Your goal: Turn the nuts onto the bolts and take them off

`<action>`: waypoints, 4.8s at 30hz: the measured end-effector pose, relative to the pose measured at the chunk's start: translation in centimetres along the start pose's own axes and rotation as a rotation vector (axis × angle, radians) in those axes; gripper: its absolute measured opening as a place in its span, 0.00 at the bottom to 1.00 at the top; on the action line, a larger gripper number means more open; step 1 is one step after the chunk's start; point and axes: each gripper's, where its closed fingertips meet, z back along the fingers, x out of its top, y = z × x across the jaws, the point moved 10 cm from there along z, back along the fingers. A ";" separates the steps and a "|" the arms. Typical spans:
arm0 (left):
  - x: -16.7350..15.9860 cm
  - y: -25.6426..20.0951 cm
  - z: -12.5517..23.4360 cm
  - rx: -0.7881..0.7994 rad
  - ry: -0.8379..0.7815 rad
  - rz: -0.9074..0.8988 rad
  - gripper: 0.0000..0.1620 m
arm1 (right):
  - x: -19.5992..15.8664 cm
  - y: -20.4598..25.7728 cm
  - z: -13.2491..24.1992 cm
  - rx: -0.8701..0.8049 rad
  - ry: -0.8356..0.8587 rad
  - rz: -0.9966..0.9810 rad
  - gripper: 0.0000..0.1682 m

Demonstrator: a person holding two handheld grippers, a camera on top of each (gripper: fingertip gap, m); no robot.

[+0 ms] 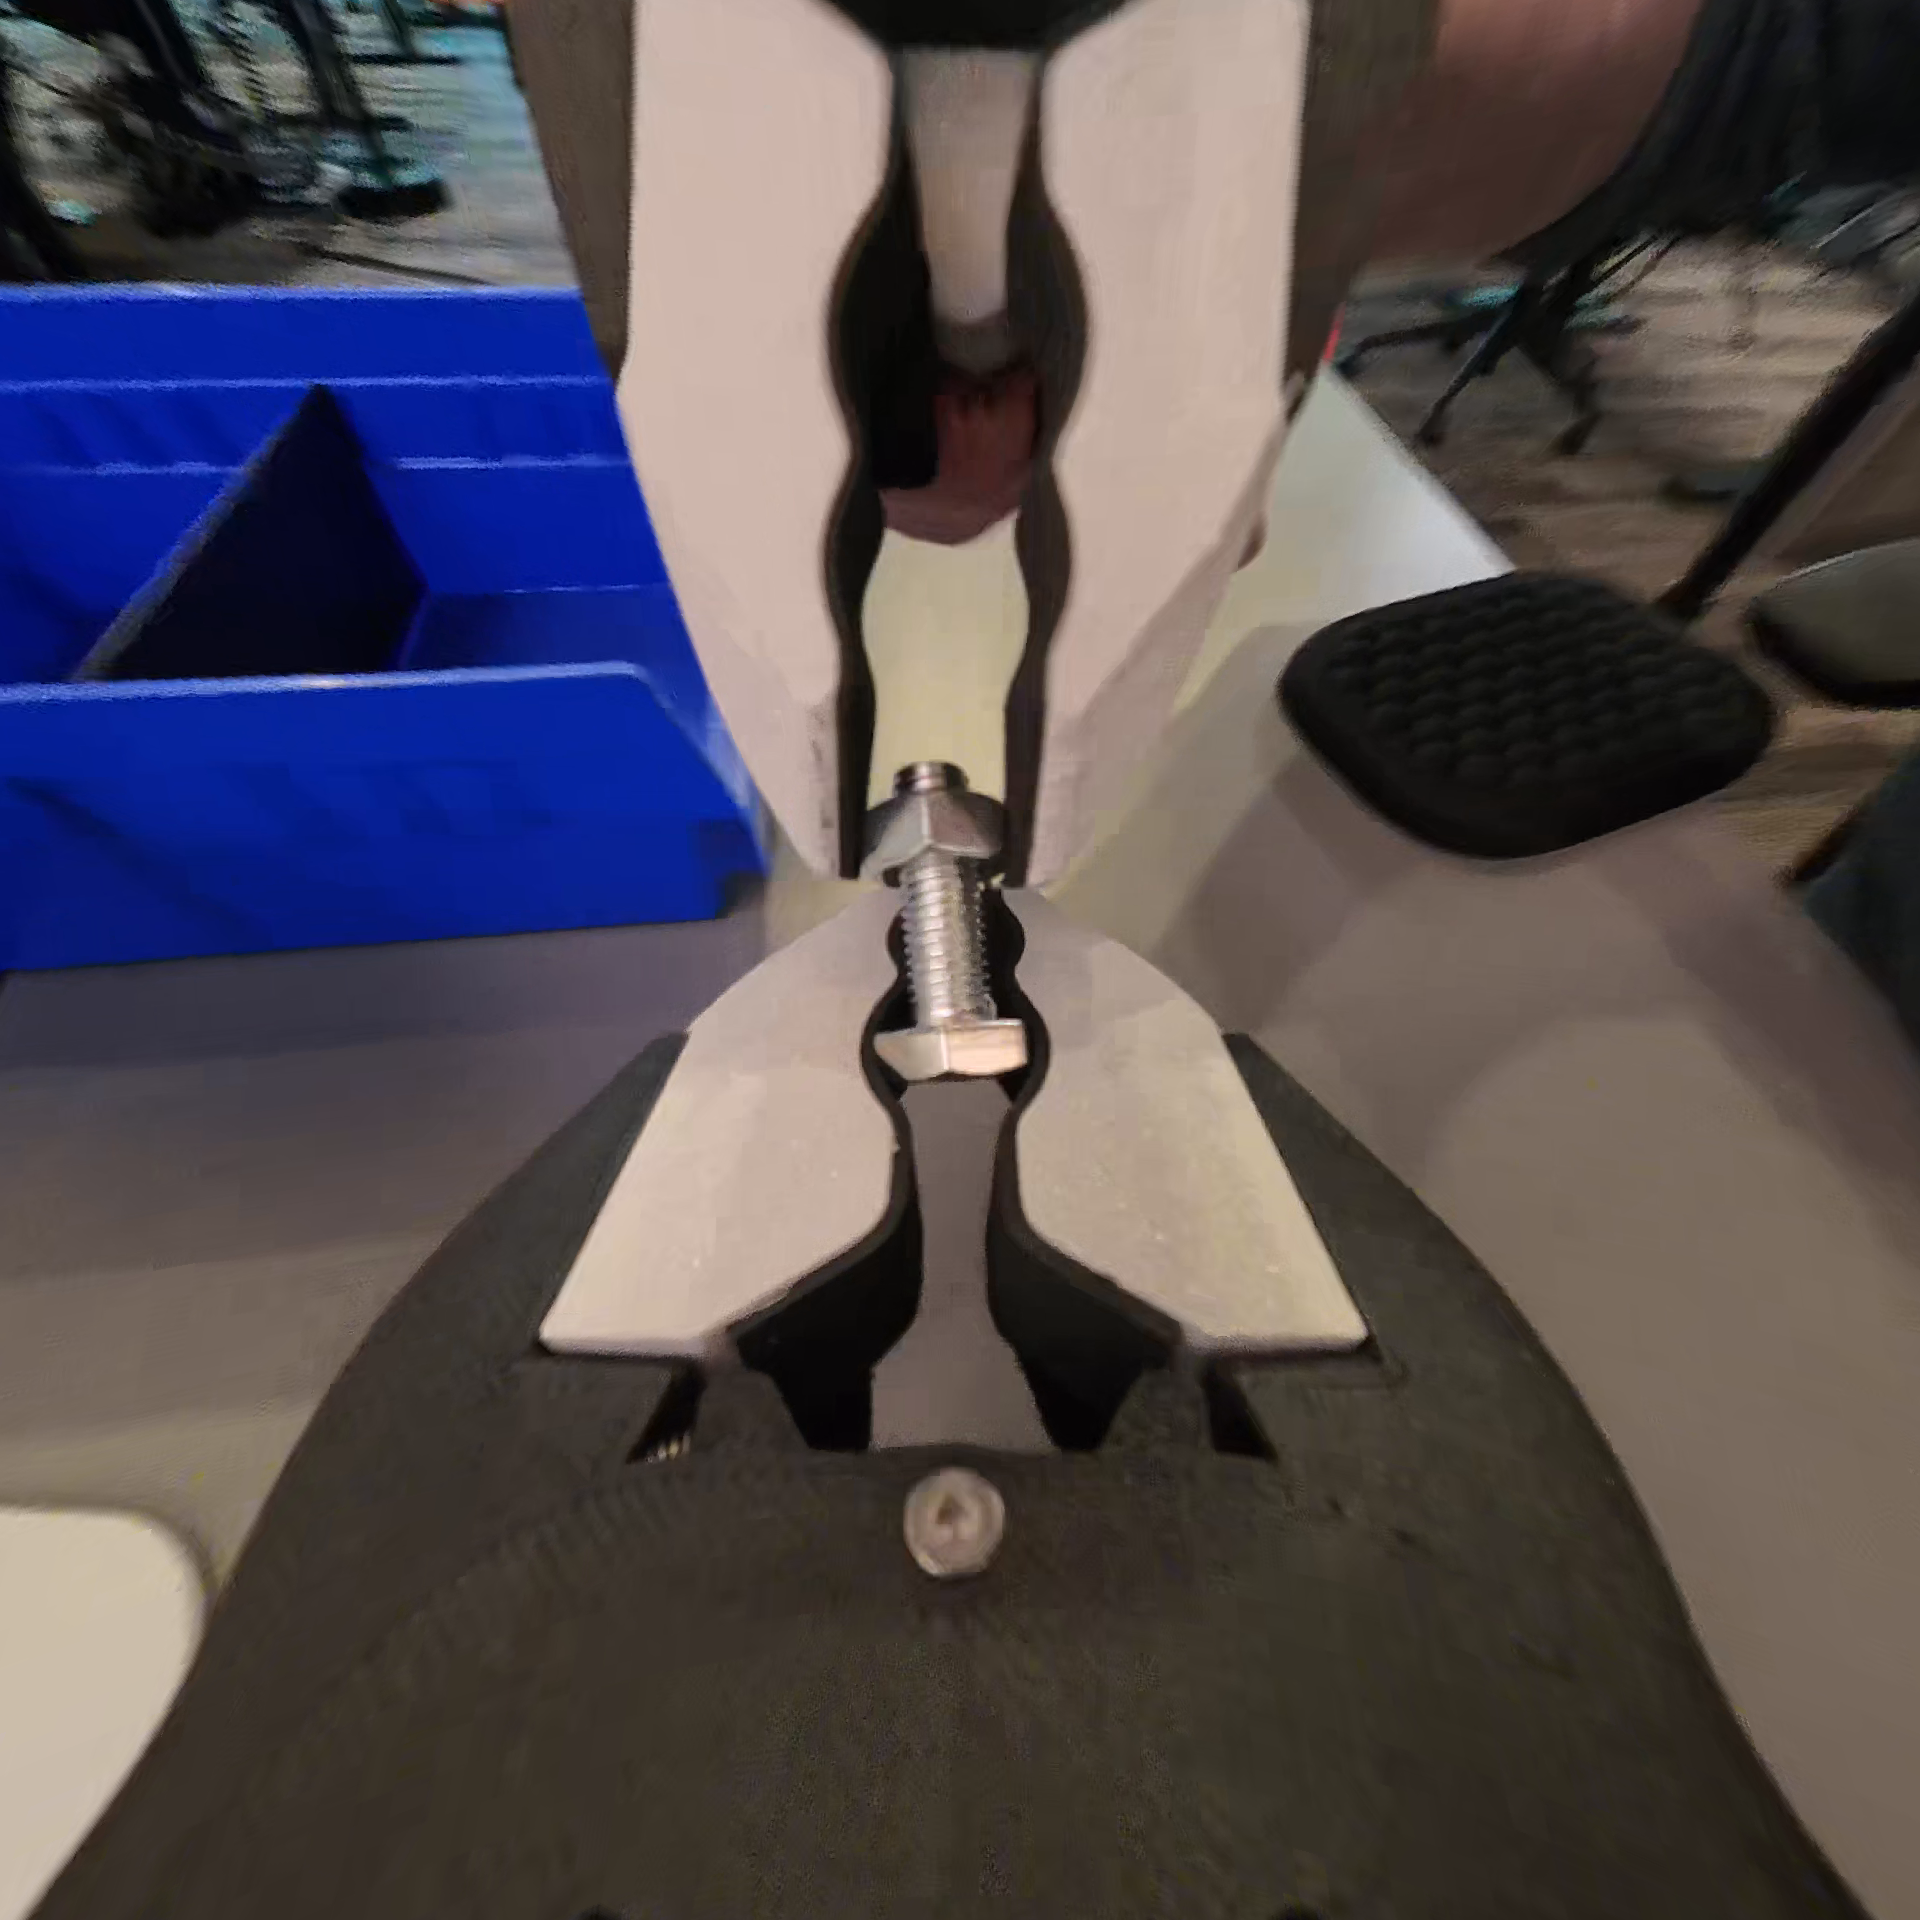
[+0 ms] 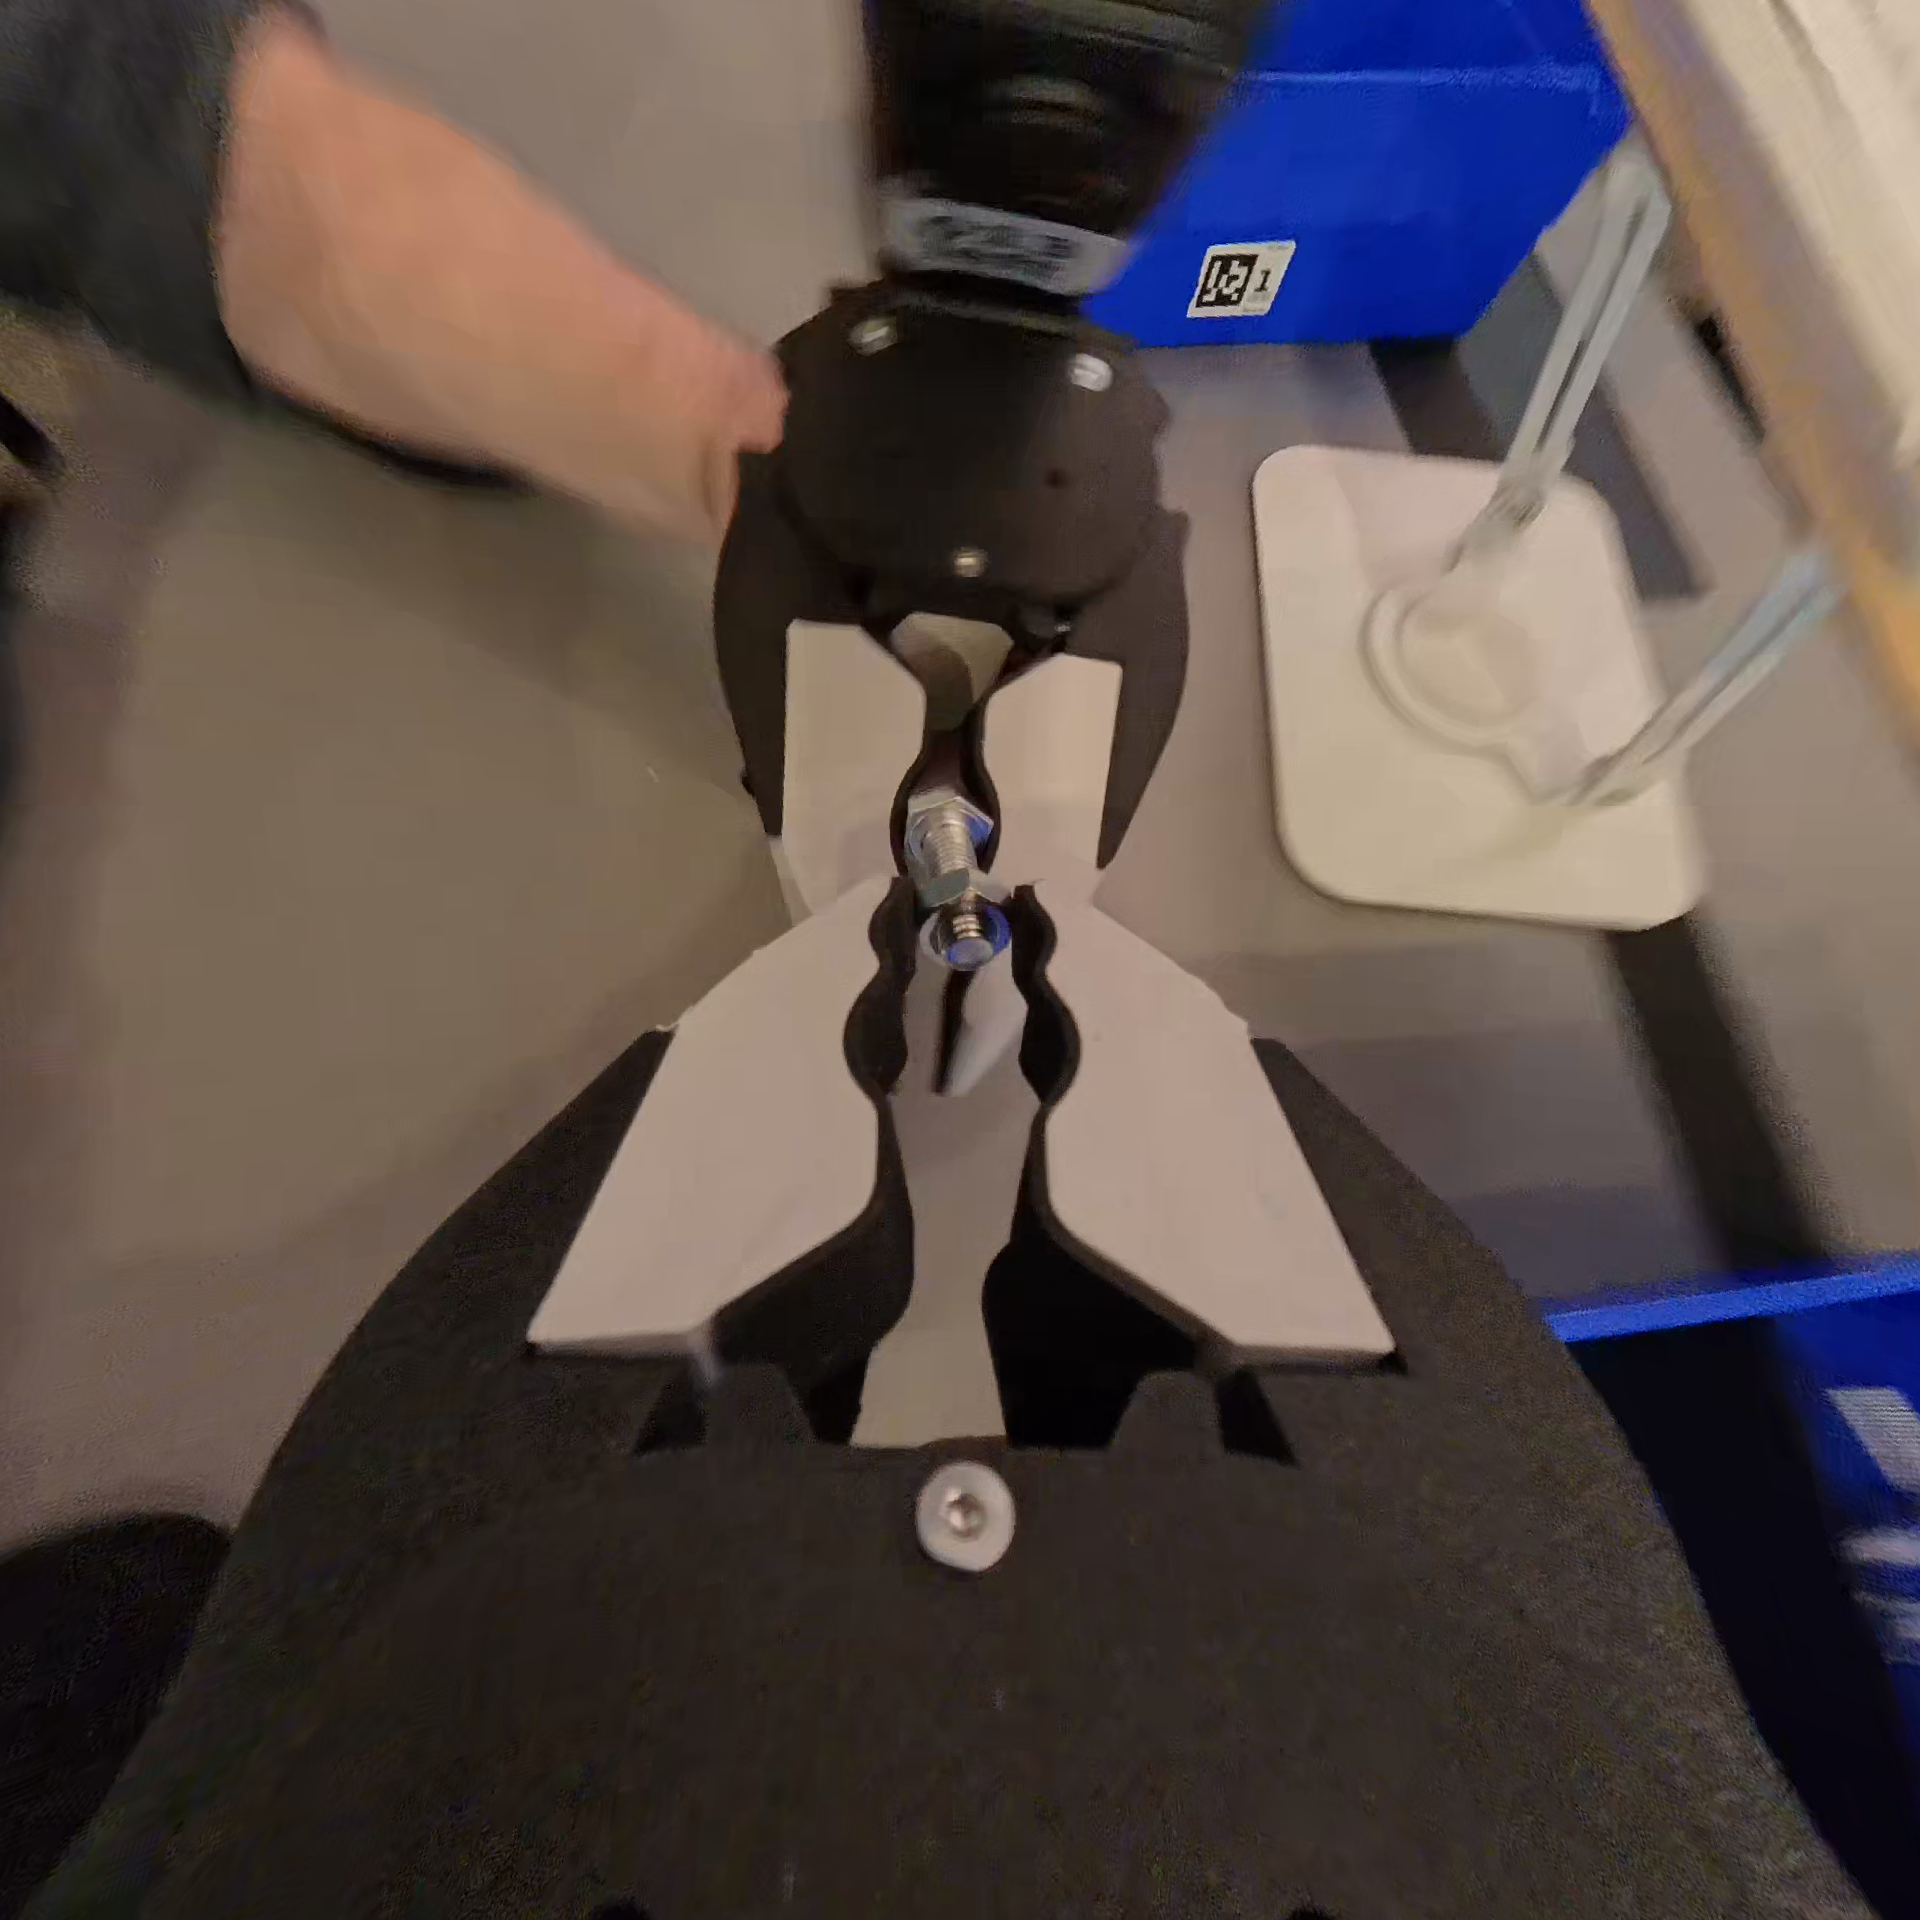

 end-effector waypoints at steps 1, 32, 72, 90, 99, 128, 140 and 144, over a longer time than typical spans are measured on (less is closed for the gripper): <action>-0.1 0.1 0.0 -0.061 -0.018 0.043 0.06 | 0.4 0.6 0.0 -0.052 0.039 0.145 0.11; -0.7 0.6 0.2 -0.365 -0.126 0.243 0.06 | 1.1 4.1 -1.1 -0.407 0.325 1.046 0.11; 0.3 0.4 0.3 -0.010 -0.045 0.033 0.06 | 0.4 -0.1 1.8 -0.057 -0.063 -0.073 0.24; -0.2 0.5 -0.3 -0.303 -0.089 0.249 0.06 | 0.0 2.8 -0.3 -0.327 0.253 0.795 0.09; 0.2 0.7 0.2 -0.164 -0.074 0.171 0.06 | 0.0 0.9 1.4 -0.202 0.123 0.387 0.24; 0.1 1.0 0.3 -0.126 -0.094 0.171 0.06 | 0.1 0.6 1.7 -0.149 -0.012 0.187 0.22; 0.4 0.2 -0.5 0.013 0.002 0.043 0.06 | -1.6 -0.4 0.5 0.005 -0.084 -0.118 0.11; 0.1 0.4 -0.5 -0.239 -0.063 0.217 0.06 | -0.6 1.7 0.4 -0.209 0.068 0.477 0.11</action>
